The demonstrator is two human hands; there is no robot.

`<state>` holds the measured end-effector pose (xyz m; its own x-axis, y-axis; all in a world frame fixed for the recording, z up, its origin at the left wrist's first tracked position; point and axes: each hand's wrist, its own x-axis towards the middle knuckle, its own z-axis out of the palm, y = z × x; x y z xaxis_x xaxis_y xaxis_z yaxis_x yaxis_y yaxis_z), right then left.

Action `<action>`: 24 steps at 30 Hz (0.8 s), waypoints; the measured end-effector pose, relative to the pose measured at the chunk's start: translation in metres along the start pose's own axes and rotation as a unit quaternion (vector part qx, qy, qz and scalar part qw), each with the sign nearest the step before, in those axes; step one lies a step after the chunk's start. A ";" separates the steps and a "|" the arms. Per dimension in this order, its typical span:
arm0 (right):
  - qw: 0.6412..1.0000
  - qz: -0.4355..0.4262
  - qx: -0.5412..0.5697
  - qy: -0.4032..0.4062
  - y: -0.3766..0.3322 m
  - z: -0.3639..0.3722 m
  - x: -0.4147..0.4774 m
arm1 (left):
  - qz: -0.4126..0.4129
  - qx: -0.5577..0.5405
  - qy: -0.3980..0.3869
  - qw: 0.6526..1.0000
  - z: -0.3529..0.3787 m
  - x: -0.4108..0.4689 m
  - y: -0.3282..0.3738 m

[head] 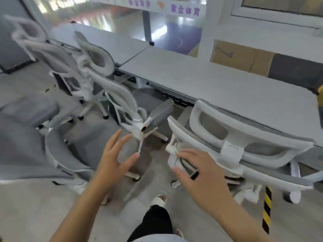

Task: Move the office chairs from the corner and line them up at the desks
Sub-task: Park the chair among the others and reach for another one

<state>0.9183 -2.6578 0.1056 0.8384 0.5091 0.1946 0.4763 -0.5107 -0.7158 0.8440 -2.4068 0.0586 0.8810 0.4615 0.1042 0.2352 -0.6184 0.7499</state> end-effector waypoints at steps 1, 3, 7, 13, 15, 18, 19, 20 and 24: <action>0.999 -0.026 0.006 -0.045 -0.008 0.015 0.013 | -0.031 0.017 0.033 0.999 -0.021 -0.017 -0.013; 0.989 -0.079 0.010 -0.128 -0.023 0.046 0.036 | -0.104 0.046 0.093 0.989 -0.061 -0.052 -0.035; 0.958 -0.121 0.043 -0.258 -0.065 0.103 0.065 | -0.240 0.077 0.200 0.947 -0.124 -0.114 -0.062; 0.908 -0.136 0.122 -0.377 -0.130 0.171 0.090 | -0.363 -0.056 0.329 0.870 -0.173 -0.141 -0.108; 0.896 -0.132 0.142 -0.400 -0.154 0.193 0.107 | -0.387 -0.109 0.343 0.849 -0.182 -0.126 -0.128; 0.884 -0.127 0.156 -0.422 -0.203 0.232 0.142 | -0.391 -0.210 0.357 0.822 -0.193 -0.089 -0.157; 0.881 -0.123 0.161 -0.427 -0.223 0.248 0.156 | -0.387 -0.239 0.367 0.812 -0.197 -0.075 -0.168; 0.877 -0.119 0.168 -0.433 -0.245 0.264 0.169 | -0.386 -0.257 0.379 0.801 -0.202 -0.063 -0.176; 0.849 -0.080 0.199 -0.483 -0.332 0.334 0.212 | -0.378 -0.255 0.427 0.780 -0.215 -0.035 -0.213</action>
<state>0.8493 -2.1493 0.1604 0.0708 0.9789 -0.1917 0.2749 -0.2039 -0.9396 0.6747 -2.1547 0.0353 -0.0777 0.9624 -0.2603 0.1692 0.2700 0.9479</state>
